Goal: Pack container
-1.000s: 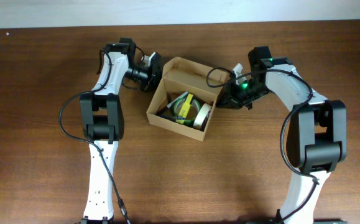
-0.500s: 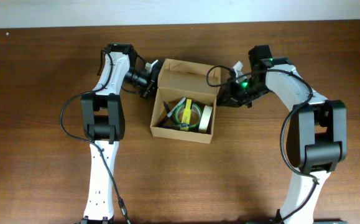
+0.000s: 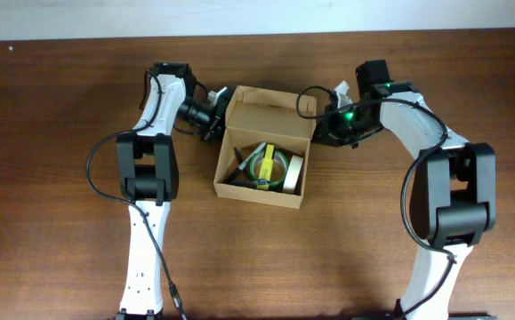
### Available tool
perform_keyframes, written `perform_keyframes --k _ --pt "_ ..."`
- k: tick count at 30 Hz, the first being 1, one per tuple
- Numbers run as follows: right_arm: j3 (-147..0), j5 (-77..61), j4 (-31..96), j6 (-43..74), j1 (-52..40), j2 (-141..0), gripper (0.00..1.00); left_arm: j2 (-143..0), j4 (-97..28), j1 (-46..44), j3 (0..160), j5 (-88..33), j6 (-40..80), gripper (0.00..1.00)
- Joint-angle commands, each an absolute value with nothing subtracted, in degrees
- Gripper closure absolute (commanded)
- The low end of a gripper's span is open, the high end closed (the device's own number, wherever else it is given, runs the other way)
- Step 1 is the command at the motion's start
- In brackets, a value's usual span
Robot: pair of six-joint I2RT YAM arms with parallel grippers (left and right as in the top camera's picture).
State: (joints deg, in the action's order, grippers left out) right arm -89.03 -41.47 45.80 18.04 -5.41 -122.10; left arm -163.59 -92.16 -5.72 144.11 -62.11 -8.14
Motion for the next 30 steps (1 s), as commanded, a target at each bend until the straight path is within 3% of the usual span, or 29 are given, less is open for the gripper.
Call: perform_keyframes --k 1,22,30 --pt "-88.92 -39.81 44.42 20.47 -5.50 -122.63 0.96 -165.01 -92.66 -6.61 143.31 -61.93 -8.73 0.98" --pt "-88.92 -42.24 40.93 22.20 -5.52 -122.63 0.96 -164.88 -96.73 -6.50 146.67 -69.54 -14.83 0.98" --pt "-90.24 -48.90 40.58 22.20 -5.50 -122.63 0.96 -164.88 -96.73 -6.50 147.50 -69.52 -14.87 0.98"
